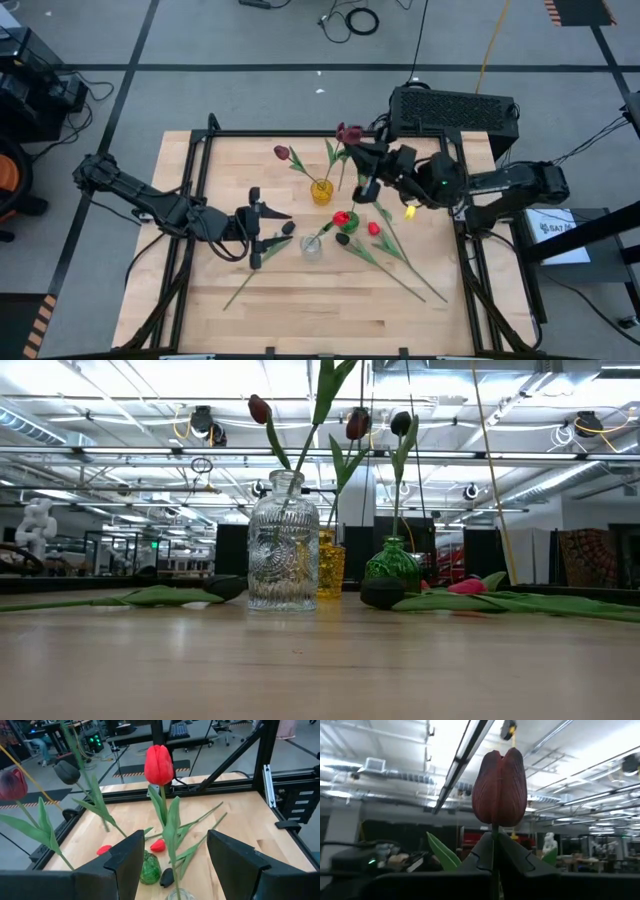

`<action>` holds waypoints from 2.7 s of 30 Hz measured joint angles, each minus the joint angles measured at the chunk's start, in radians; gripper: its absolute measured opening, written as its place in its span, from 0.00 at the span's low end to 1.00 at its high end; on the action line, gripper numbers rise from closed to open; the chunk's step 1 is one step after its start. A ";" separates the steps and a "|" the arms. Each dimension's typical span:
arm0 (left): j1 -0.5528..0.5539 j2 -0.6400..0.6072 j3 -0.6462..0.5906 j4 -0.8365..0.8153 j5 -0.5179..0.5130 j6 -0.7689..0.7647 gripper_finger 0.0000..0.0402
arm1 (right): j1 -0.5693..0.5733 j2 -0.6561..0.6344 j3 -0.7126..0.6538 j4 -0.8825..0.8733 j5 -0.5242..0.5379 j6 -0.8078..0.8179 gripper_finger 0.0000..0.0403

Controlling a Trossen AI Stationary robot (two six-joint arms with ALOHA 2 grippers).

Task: Sort flowers into vase by color
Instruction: Put the pink flower in the yellow flower vase

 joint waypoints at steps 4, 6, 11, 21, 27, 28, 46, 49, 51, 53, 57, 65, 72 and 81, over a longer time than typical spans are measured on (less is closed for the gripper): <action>-0.008 0.000 0.000 -0.005 0.000 0.000 0.56 | -0.027 0.043 0.000 0.044 0.002 0.003 0.01; -0.009 0.000 0.000 -0.010 0.001 0.000 0.56 | -0.036 0.066 0.000 0.045 -0.001 0.014 0.01; -0.008 0.000 0.000 -0.029 0.001 0.001 0.56 | -0.049 0.131 0.000 0.066 -0.071 0.035 0.01; -0.009 0.004 -0.058 -0.003 0.017 0.000 0.56 | -0.100 0.221 0.000 0.186 -0.105 0.046 0.01; -0.009 0.004 -0.093 0.029 0.017 0.000 0.56 | -0.133 0.281 0.000 0.245 -0.129 0.057 0.01; -0.009 0.004 -0.094 0.030 0.017 0.000 0.56 | -0.136 0.293 0.000 0.261 -0.129 0.058 0.01; -0.009 0.004 -0.095 0.037 0.017 0.008 0.56 | -0.153 0.367 0.000 0.287 -0.129 0.053 0.01; -0.009 0.004 -0.095 0.037 0.017 0.007 0.56 | -0.153 0.367 0.000 0.290 -0.129 0.053 0.01; -0.009 0.004 -0.095 0.037 0.017 0.007 0.56 | -0.153 0.366 0.000 0.292 -0.129 0.053 0.01; -0.009 0.004 -0.095 0.037 0.017 0.007 0.56 | -0.153 0.364 0.000 0.294 -0.129 0.054 0.01; -0.009 0.004 -0.095 0.037 0.017 0.007 0.56 | -0.153 0.364 0.000 0.233 -0.129 0.057 0.01; -0.009 0.004 -0.095 0.037 0.021 0.006 0.56 | -0.153 0.364 0.000 0.195 -0.129 0.084 0.01; -0.009 0.004 -0.095 0.037 0.022 0.004 0.56 | -0.154 0.364 0.000 0.121 -0.128 0.131 0.01; -0.009 0.004 -0.095 0.023 0.022 0.002 0.56 | -0.154 0.364 0.000 0.050 -0.123 0.190 0.14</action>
